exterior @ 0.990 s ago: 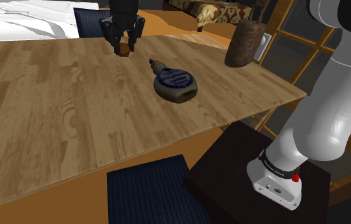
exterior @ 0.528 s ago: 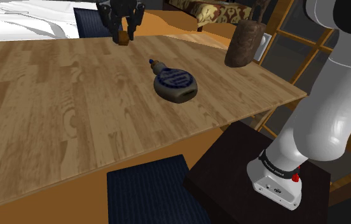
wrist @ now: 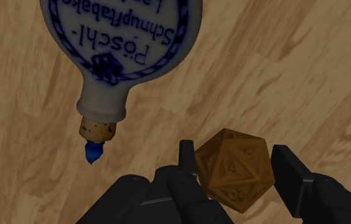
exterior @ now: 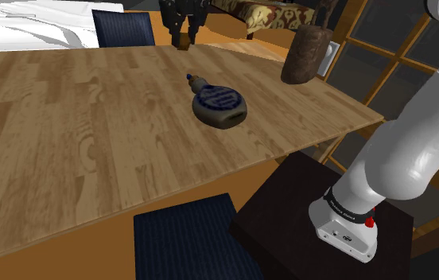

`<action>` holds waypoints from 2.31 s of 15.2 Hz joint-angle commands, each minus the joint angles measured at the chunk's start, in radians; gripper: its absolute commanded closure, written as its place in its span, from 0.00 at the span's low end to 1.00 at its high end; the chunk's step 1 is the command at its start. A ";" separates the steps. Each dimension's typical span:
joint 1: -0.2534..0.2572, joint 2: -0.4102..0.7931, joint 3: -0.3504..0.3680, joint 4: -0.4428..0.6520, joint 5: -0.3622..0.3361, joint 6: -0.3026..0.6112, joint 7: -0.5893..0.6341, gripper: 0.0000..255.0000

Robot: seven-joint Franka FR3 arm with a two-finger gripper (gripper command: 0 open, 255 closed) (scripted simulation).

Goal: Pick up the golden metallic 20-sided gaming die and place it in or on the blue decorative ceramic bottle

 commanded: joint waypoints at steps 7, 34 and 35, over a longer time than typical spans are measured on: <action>-0.075 -0.217 -0.108 -0.235 0.059 0.022 -0.191 1.00; -0.087 -0.274 -0.135 -0.485 0.068 0.214 -0.241 0.00; -0.087 -0.274 -0.135 -0.485 0.068 0.214 -0.241 0.00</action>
